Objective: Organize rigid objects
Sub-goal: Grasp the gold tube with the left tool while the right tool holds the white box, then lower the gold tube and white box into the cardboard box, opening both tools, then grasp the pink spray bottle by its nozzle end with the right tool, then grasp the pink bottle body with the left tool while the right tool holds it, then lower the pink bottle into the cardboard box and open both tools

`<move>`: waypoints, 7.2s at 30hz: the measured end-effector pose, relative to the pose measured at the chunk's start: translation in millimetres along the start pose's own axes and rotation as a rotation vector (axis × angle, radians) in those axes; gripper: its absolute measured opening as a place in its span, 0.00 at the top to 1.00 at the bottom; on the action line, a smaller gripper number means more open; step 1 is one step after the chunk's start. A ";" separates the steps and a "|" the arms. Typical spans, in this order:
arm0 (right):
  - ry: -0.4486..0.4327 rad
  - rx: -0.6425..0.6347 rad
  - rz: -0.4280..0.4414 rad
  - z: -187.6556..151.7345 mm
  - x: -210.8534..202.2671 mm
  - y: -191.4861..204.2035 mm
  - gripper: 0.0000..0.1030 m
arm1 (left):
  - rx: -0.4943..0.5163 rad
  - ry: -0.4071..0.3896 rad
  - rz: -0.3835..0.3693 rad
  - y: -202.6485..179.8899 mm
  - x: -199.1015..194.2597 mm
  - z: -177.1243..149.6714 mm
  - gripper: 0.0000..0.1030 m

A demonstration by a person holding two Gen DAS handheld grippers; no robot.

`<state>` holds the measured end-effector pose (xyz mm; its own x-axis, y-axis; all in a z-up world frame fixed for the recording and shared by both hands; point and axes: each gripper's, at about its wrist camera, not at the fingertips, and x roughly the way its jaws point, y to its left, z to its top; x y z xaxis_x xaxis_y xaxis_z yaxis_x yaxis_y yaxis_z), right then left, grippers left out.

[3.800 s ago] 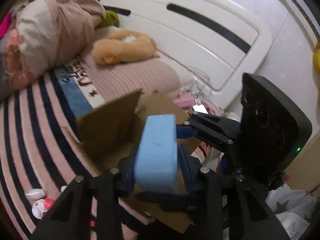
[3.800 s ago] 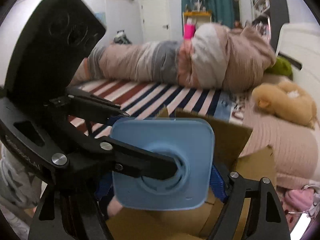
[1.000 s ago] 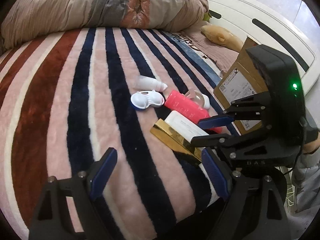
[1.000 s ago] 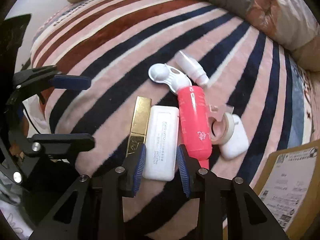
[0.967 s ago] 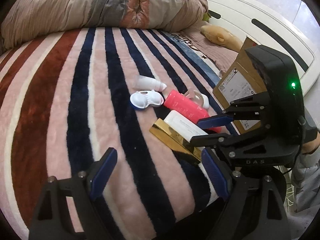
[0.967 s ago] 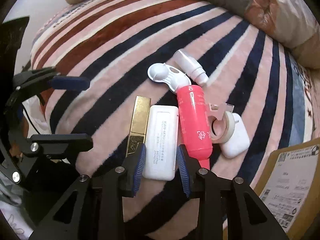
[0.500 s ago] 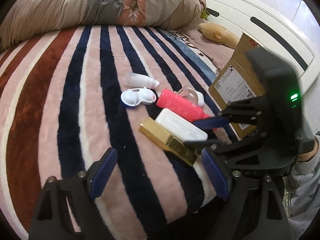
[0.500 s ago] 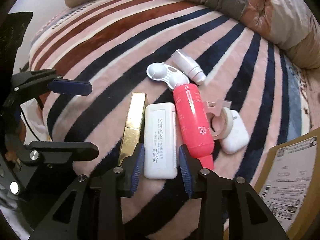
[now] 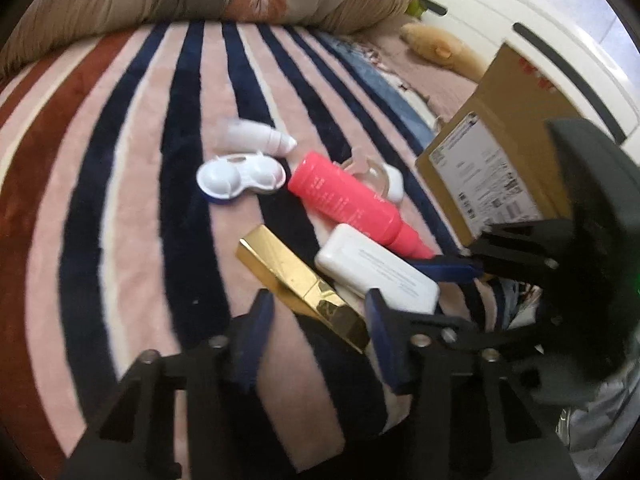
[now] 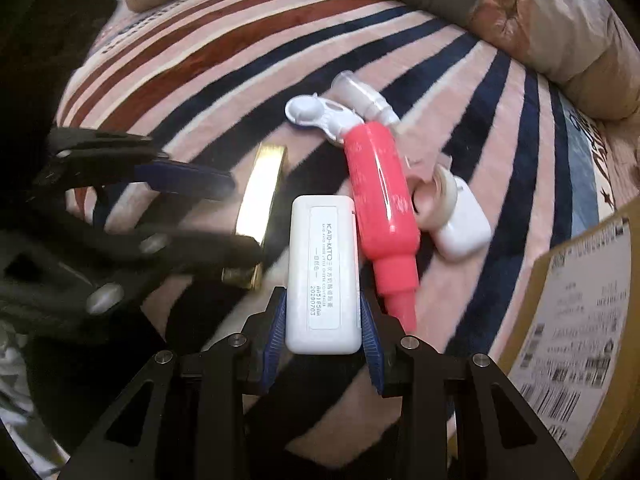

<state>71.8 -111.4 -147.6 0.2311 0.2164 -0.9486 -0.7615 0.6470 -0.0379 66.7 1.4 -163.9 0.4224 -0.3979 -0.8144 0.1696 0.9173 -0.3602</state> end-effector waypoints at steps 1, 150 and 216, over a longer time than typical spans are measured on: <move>-0.001 0.003 0.001 -1.1 0.0 0.1 0.70 | 0.003 0.004 0.005 -1.5 3.5 1.5 0.61; -0.064 0.083 0.092 22.5 14.5 -22.7 0.73 | 0.140 -0.065 0.069 34.5 -10.8 62.9 0.50; -0.586 0.346 0.016 -93.0 -160.4 -130.8 0.73 | 0.088 -0.061 -0.455 -173.5 -63.8 123.7 0.21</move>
<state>78.0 -298.8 -19.6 0.5857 0.5251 -0.6175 -0.5527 0.8160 0.1696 120.6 -130.6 6.9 0.3391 -0.7611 -0.5530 0.4235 0.6484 -0.6327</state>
